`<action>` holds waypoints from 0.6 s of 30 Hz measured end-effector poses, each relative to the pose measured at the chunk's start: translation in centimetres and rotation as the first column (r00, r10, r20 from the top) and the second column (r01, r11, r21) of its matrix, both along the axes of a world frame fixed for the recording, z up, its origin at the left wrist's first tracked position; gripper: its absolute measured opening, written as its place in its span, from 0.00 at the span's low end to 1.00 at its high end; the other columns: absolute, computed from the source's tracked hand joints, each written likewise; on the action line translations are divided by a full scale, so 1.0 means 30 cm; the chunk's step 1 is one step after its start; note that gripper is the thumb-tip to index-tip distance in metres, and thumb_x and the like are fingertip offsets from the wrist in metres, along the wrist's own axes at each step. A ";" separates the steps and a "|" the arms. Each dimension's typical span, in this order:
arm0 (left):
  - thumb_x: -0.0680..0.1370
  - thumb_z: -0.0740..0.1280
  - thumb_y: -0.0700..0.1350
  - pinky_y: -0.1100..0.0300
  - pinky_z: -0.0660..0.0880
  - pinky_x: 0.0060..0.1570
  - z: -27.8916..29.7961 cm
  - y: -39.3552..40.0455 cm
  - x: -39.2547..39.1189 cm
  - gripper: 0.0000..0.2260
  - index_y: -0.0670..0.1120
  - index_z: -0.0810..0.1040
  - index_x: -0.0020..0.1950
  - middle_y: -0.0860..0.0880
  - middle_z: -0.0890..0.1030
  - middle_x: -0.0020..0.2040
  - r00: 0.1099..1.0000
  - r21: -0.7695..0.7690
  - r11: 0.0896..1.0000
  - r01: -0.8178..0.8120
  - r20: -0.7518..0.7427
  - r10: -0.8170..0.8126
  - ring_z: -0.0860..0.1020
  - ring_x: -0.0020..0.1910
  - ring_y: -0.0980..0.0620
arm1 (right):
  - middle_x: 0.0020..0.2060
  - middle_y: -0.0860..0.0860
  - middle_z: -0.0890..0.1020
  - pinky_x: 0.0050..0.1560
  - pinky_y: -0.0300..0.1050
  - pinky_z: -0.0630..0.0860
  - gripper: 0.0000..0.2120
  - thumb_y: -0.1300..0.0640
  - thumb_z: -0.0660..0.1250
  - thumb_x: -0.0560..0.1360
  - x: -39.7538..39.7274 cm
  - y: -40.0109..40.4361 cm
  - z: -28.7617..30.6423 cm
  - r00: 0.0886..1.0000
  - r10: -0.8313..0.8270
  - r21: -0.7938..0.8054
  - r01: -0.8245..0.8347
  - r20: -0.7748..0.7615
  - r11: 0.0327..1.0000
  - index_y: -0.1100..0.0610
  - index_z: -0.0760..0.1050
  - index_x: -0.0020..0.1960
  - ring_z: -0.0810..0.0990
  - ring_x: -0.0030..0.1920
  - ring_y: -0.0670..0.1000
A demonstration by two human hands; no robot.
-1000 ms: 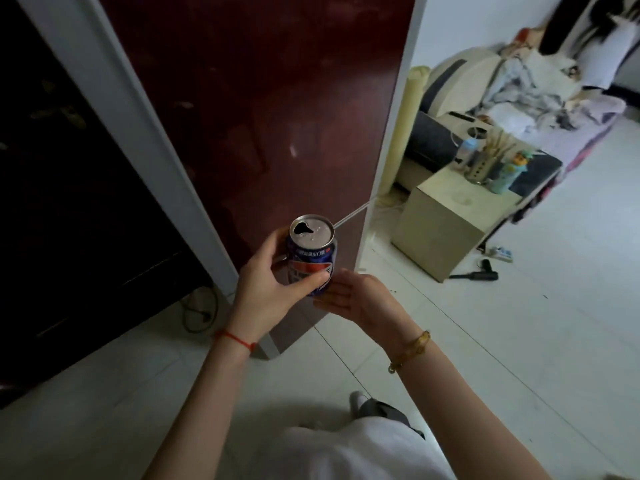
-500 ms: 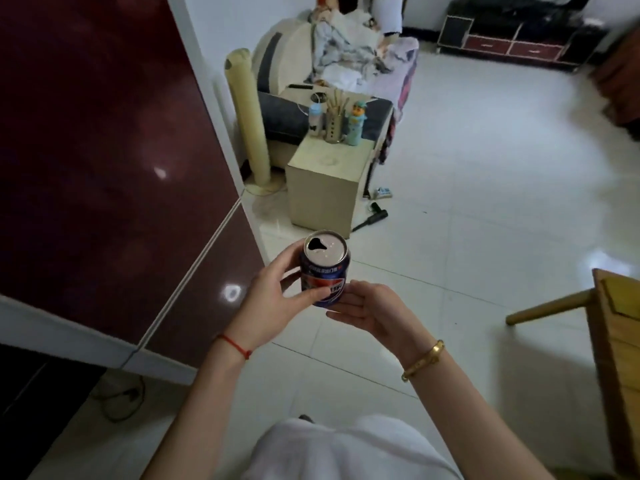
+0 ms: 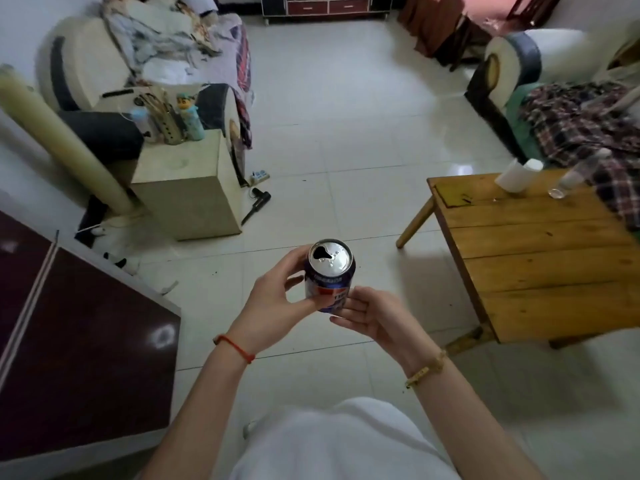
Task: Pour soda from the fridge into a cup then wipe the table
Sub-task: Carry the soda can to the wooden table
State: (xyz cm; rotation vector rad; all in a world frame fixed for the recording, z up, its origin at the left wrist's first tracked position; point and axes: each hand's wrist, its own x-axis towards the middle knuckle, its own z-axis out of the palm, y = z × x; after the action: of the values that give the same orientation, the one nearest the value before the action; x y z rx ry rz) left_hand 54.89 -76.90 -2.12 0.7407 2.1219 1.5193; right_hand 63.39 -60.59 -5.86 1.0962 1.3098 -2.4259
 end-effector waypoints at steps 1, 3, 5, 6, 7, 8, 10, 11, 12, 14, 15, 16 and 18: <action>0.71 0.76 0.37 0.55 0.72 0.66 -0.003 0.058 0.031 0.28 0.53 0.73 0.67 0.59 0.79 0.62 1.000 0.002 1.000 0.030 -0.005 -0.030 0.75 0.65 0.57 | 0.50 0.66 0.83 0.55 0.53 0.81 0.16 0.63 0.54 0.80 0.048 0.050 -0.002 1.000 -0.020 0.008 0.020 -0.009 1.000 0.70 0.78 0.53 0.83 0.54 0.63; 0.70 0.77 0.38 0.53 0.73 0.66 -0.009 0.175 0.100 0.28 0.52 0.73 0.67 0.58 0.79 0.62 0.997 0.004 0.997 0.080 0.002 -0.080 0.76 0.64 0.56 | 0.50 0.66 0.84 0.57 0.53 0.80 0.16 0.63 0.54 0.80 0.151 0.150 -0.004 0.998 -0.065 0.025 0.065 -0.005 0.998 0.69 0.79 0.51 0.83 0.54 0.63; 0.69 0.77 0.39 0.52 0.73 0.65 -0.016 0.288 0.174 0.28 0.53 0.74 0.66 0.58 0.80 0.61 0.992 0.005 0.992 0.127 0.012 -0.127 0.76 0.63 0.57 | 0.51 0.67 0.83 0.55 0.52 0.82 0.16 0.62 0.54 0.81 0.252 0.247 -0.011 0.993 -0.120 0.034 0.119 0.013 0.992 0.70 0.78 0.54 0.83 0.54 0.63; 0.69 0.78 0.40 0.52 0.74 0.65 -0.019 0.343 0.212 0.28 0.53 0.74 0.66 0.58 0.80 0.61 0.988 0.009 0.988 0.155 0.015 -0.156 0.77 0.63 0.57 | 0.51 0.67 0.83 0.52 0.50 0.82 0.17 0.62 0.54 0.81 0.302 0.293 -0.015 0.988 -0.153 0.033 0.152 0.022 0.988 0.71 0.78 0.55 0.83 0.55 0.63; 0.68 0.78 0.40 0.52 0.74 0.65 -0.024 0.395 0.248 0.28 0.52 0.74 0.65 0.58 0.80 0.60 0.983 0.013 0.983 0.185 0.014 -0.185 0.77 0.62 0.56 | 0.51 0.67 0.83 0.50 0.49 0.83 0.17 0.62 0.55 0.81 0.351 0.336 -0.018 0.981 -0.190 0.030 0.189 0.033 0.981 0.72 0.77 0.56 0.83 0.55 0.63; 0.68 0.78 0.41 0.52 0.74 0.65 -0.027 0.449 0.285 0.28 0.52 0.74 0.65 0.57 0.80 0.60 0.976 0.015 0.976 0.218 0.012 -0.218 0.77 0.62 0.56 | 0.51 0.67 0.83 0.48 0.48 0.83 0.17 0.62 0.55 0.81 0.401 0.377 -0.022 0.972 -0.230 0.028 0.229 0.041 0.973 0.72 0.77 0.56 0.83 0.54 0.63; 0.68 0.79 0.43 0.52 0.74 0.64 -0.030 0.552 0.356 0.28 0.53 0.74 0.65 0.57 0.80 0.60 0.959 0.017 0.959 0.284 0.005 -0.285 0.77 0.62 0.56 | 0.49 0.66 0.84 0.46 0.47 0.83 0.17 0.61 0.54 0.82 0.503 0.453 -0.028 0.954 -0.295 0.032 0.294 0.045 0.955 0.71 0.78 0.54 0.84 0.52 0.61; 0.68 0.78 0.45 0.52 0.74 0.64 -0.030 0.602 0.389 0.28 0.53 0.75 0.65 0.58 0.80 0.60 0.948 0.021 0.948 0.317 0.002 -0.317 0.77 0.62 0.57 | 0.46 0.65 0.84 0.46 0.48 0.83 0.17 0.61 0.54 0.82 0.551 0.488 -0.030 0.946 -0.323 0.039 0.321 0.041 0.946 0.70 0.78 0.52 0.85 0.50 0.60; 0.67 0.78 0.46 0.52 0.75 0.64 -0.031 0.651 0.422 0.27 0.53 0.75 0.65 0.58 0.80 0.60 0.936 0.023 0.936 0.352 0.001 -0.352 0.77 0.62 0.57 | 0.42 0.62 0.84 0.48 0.48 0.82 0.17 0.60 0.54 0.83 0.598 0.521 -0.029 0.936 -0.349 0.049 0.347 0.036 0.936 0.68 0.79 0.49 0.85 0.47 0.59; 0.68 0.78 0.46 0.53 0.74 0.64 -0.036 0.743 0.484 0.28 0.53 0.74 0.66 0.57 0.80 0.60 0.908 0.025 0.908 0.418 0.001 -0.418 0.77 0.62 0.57 | 0.31 0.55 0.83 0.54 0.52 0.80 0.18 0.60 0.53 0.83 0.683 0.580 -0.031 0.913 -0.407 0.074 0.404 0.033 0.912 0.65 0.79 0.44 0.85 0.42 0.55; 0.68 0.78 0.44 0.53 0.74 0.64 -0.040 0.787 0.512 0.28 0.52 0.74 0.66 0.57 0.80 0.60 0.892 0.023 0.892 0.451 0.000 -0.451 0.77 0.63 0.56 | 0.28 0.53 0.82 0.56 0.54 0.79 0.18 0.60 0.53 0.83 0.722 0.608 -0.035 0.896 -0.442 0.077 0.439 0.033 0.895 0.65 0.78 0.44 0.85 0.39 0.54; 0.69 0.78 0.43 0.53 0.74 0.65 -0.043 0.830 0.538 0.28 0.51 0.74 0.67 0.56 0.80 0.61 0.875 0.019 0.875 0.484 0.000 -0.484 0.77 0.63 0.56 | 0.28 0.54 0.83 0.55 0.53 0.80 0.17 0.60 0.53 0.83 0.757 0.633 -0.038 0.878 -0.478 0.073 0.475 0.030 0.877 0.66 0.78 0.45 0.85 0.38 0.53; 0.69 0.78 0.43 0.57 0.74 0.64 -0.044 0.923 0.593 0.28 0.50 0.73 0.67 0.56 0.80 0.60 0.832 0.012 0.832 0.554 -0.001 -0.554 0.77 0.62 0.58 | 0.37 0.59 0.85 0.48 0.49 0.82 0.17 0.60 0.54 0.83 0.831 0.686 -0.049 0.833 -0.552 0.068 0.549 0.032 0.833 0.68 0.78 0.52 0.86 0.41 0.55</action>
State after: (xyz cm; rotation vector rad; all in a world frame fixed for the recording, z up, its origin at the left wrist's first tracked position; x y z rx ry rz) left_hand 72.69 -49.22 -3.45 1.2296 1.6763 1.2032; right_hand 88.32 -40.00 -7.32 1.7461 1.1685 -2.7276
